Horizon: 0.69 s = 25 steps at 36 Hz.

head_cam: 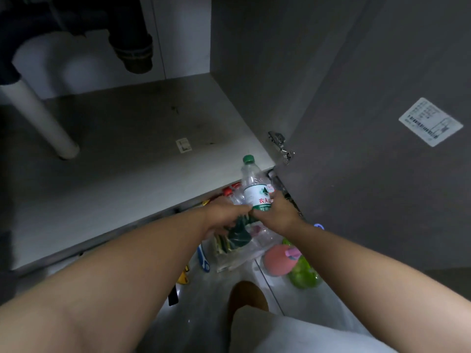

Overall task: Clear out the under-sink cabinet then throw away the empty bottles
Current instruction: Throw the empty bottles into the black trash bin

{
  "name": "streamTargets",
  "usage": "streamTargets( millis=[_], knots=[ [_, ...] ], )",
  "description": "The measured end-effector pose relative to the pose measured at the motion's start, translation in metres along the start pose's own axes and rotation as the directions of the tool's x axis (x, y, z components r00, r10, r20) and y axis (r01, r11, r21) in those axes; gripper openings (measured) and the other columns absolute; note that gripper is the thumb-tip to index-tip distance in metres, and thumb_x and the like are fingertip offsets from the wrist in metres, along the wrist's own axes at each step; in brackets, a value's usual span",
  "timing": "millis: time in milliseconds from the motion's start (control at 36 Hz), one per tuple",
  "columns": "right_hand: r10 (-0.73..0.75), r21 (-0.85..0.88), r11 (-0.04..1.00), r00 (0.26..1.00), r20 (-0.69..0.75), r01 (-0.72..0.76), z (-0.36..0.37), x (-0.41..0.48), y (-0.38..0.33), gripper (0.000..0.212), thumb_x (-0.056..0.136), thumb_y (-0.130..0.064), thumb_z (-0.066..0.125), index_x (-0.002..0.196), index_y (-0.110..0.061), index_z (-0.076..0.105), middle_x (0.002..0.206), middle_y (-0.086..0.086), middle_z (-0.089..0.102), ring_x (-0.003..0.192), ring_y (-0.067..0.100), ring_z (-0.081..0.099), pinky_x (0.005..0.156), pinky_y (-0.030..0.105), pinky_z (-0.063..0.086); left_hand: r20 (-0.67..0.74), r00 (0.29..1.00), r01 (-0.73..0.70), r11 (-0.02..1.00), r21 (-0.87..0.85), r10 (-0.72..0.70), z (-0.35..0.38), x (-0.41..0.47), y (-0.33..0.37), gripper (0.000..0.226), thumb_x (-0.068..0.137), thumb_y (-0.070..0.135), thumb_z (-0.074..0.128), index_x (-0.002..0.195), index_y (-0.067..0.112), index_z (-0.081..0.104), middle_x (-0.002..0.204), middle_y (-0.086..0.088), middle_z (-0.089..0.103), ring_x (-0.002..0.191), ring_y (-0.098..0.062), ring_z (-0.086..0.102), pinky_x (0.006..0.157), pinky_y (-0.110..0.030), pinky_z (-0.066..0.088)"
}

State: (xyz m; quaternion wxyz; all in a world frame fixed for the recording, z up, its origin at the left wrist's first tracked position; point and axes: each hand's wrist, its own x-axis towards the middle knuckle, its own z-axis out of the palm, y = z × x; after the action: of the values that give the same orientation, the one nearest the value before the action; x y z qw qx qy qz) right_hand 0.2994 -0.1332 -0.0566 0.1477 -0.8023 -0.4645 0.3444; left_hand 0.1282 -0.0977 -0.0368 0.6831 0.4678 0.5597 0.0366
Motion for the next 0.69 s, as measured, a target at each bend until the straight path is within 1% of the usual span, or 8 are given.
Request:
streamTargets(
  millis=[56, 111, 250, 306, 361, 417, 472, 694],
  knots=[
    [-0.055, 0.244, 0.969, 0.994, 0.091, 0.031, 0.002, -0.009, -0.006, 0.058, 0.075, -0.032, 0.082, 0.121, -0.018, 0.050, 0.100, 0.006, 0.069, 0.076, 0.016, 0.071, 0.061, 0.034, 0.058, 0.027, 0.999, -0.020, 0.994, -0.106, 0.023, -0.003, -0.002, 0.003, 0.054, 0.090, 0.045, 0.072, 0.135, 0.021, 0.056, 0.130, -0.006, 0.065, 0.118, -0.026, 0.061, 0.098, -0.042, 0.052],
    [-0.135, 0.325, 0.943, 0.974, 0.182, 0.070, 0.003, -0.017, -0.010, 0.048, 0.075, -0.032, 0.083, 0.112, -0.027, 0.053, 0.094, 0.001, 0.067, 0.065, 0.003, 0.068, 0.054, 0.025, 0.055, 0.028, 0.998, -0.052, 0.978, -0.199, 0.059, -0.008, -0.005, 0.006, 0.049, 0.089, 0.045, 0.074, 0.132, 0.025, 0.060, 0.120, -0.003, 0.072, 0.111, -0.022, 0.067, 0.089, -0.038, 0.055],
    [-0.167, 0.338, 0.941, 0.904, 0.394, 0.026, 0.001, -0.019, -0.013, 0.043, 0.076, -0.058, 0.075, 0.110, -0.033, 0.068, 0.106, -0.006, 0.072, 0.100, 0.014, 0.068, 0.083, 0.034, 0.055, -0.131, 0.989, -0.094, 0.985, -0.146, 0.075, -0.030, -0.007, 0.000, 0.053, 0.081, 0.041, 0.083, 0.123, 0.017, 0.060, 0.111, -0.006, 0.073, 0.099, -0.024, 0.071, 0.079, -0.036, 0.059],
    [-0.140, 0.275, 0.960, 0.939, 0.315, 0.051, -0.001, -0.008, -0.008, 0.029, 0.086, -0.050, 0.068, 0.102, -0.027, 0.073, 0.101, -0.007, 0.073, 0.098, 0.012, 0.066, 0.081, 0.031, 0.051, -0.163, 0.985, -0.070, 0.990, -0.119, 0.050, -0.041, -0.007, -0.005, 0.056, 0.077, 0.041, 0.086, 0.121, 0.019, 0.058, 0.113, -0.006, 0.071, 0.102, -0.026, 0.069, 0.087, -0.042, 0.059],
    [-0.077, 0.089, 0.994, 0.985, 0.153, 0.064, -0.003, 0.009, 0.003, 0.022, 0.091, -0.032, 0.066, 0.102, -0.013, 0.071, 0.101, 0.006, 0.073, 0.092, 0.018, 0.066, 0.082, 0.037, 0.054, -0.163, 0.986, -0.038, 0.993, -0.114, 0.019, -0.053, -0.009, -0.012, 0.056, 0.074, 0.039, 0.088, 0.118, 0.019, 0.059, 0.112, -0.006, 0.073, 0.102, -0.026, 0.070, 0.089, -0.044, 0.059],
    [-0.005, -0.188, 0.982, 0.998, 0.068, 0.018, -0.003, 0.021, 0.012, 0.028, 0.090, -0.026, 0.066, 0.112, -0.008, 0.067, 0.110, 0.014, 0.070, 0.096, 0.026, 0.066, 0.084, 0.034, 0.054, -0.167, 0.986, -0.019, 0.994, -0.103, 0.001, -0.062, -0.009, -0.017, 0.055, 0.072, 0.037, 0.090, 0.116, 0.019, 0.061, 0.111, -0.007, 0.074, 0.102, -0.027, 0.071, 0.091, -0.048, 0.059],
    [0.063, -0.360, 0.933, 0.992, 0.105, -0.021, 0.000, 0.026, 0.017, 0.038, 0.090, -0.029, 0.068, 0.121, -0.008, 0.062, 0.117, 0.013, 0.067, 0.096, 0.025, 0.063, 0.082, 0.030, 0.050, -0.199, 0.980, -0.014, 0.995, -0.099, -0.006, -0.068, -0.008, -0.021, 0.055, 0.072, 0.034, 0.090, 0.115, 0.017, 0.060, 0.109, -0.009, 0.073, 0.102, -0.029, 0.071, 0.093, -0.051, 0.058],
    [0.134, -0.553, 0.831, 0.987, 0.087, -0.064, 0.039, 0.028, 0.011, 0.055, 0.086, -0.045, 0.072, 0.126, -0.013, 0.053, 0.116, 0.009, 0.066, 0.104, 0.026, 0.065, 0.086, 0.033, 0.051, -0.197, 0.980, -0.010, 0.997, -0.077, -0.005, -0.078, 0.000, -0.027, 0.047, 0.077, 0.030, 0.086, 0.115, 0.019, 0.061, 0.106, -0.007, 0.074, 0.095, -0.025, 0.071, 0.081, -0.039, 0.060]
  ],
)
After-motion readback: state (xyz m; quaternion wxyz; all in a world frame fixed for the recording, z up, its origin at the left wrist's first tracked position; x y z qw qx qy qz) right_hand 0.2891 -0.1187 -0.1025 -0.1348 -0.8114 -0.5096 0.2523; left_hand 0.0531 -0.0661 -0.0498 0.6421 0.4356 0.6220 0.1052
